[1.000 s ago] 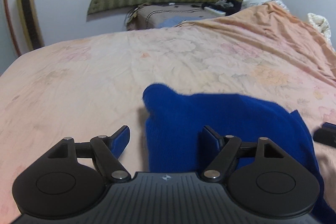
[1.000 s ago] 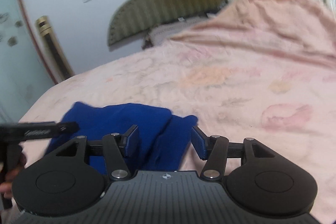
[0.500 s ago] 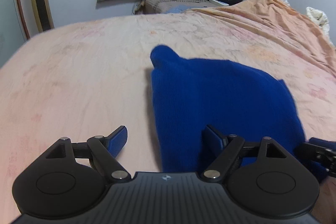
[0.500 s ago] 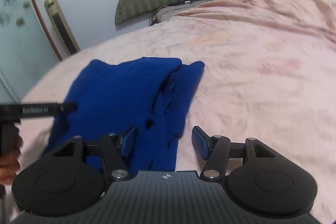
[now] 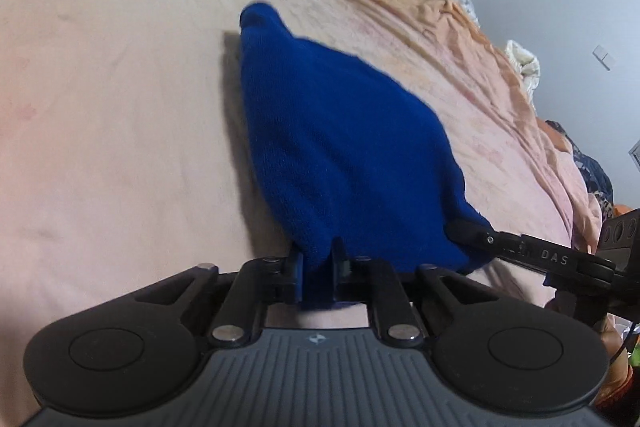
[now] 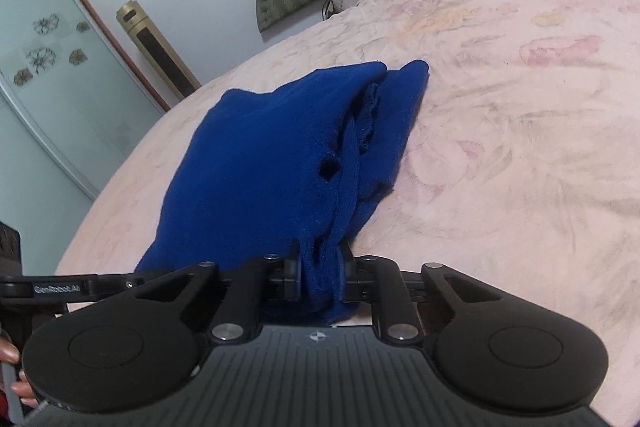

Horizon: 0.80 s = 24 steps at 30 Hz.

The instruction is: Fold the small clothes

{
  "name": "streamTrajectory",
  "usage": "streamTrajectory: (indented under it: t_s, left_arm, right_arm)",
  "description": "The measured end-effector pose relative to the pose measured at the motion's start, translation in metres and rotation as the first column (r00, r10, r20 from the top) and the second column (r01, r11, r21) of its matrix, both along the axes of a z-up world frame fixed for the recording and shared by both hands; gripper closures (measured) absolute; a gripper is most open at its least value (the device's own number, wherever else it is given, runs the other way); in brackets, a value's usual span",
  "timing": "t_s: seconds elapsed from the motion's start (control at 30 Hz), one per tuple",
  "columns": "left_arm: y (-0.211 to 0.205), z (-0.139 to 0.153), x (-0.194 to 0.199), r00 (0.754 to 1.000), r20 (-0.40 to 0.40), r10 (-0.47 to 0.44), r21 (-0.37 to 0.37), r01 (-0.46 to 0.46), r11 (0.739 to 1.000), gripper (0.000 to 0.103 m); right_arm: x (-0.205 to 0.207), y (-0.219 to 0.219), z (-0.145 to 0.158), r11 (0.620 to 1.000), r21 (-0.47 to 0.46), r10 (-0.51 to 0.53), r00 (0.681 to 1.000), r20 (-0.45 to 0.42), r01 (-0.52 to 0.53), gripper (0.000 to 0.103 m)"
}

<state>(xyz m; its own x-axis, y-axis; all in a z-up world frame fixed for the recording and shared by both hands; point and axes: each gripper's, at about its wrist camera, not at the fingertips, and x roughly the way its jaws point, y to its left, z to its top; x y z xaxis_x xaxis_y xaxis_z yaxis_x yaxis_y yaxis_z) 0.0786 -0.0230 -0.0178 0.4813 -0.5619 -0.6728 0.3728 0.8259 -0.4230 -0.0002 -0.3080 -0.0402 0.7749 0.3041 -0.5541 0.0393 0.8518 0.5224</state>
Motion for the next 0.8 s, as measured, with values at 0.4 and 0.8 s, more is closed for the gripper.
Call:
streamTrajectory:
  t_s: [0.4, 0.8]
  left_arm:
    - [-0.021, 0.016, -0.032, 0.982, 0.180, 0.049, 0.248, -0.094, 0.964, 0.074]
    - [-0.019, 0.005, -0.055, 0.965, 0.222, 0.141, 0.300, -0.205, 0.931, 0.026]
  right_arm:
    - [-0.031, 0.039, 0.022, 0.957, -0.283, -0.057, 0.997, 0.051, 0.069, 0.062]
    - [-0.047, 0.097, 0.014, 0.856, -0.511, -0.046, 0.996, 0.073, 0.077, 0.036]
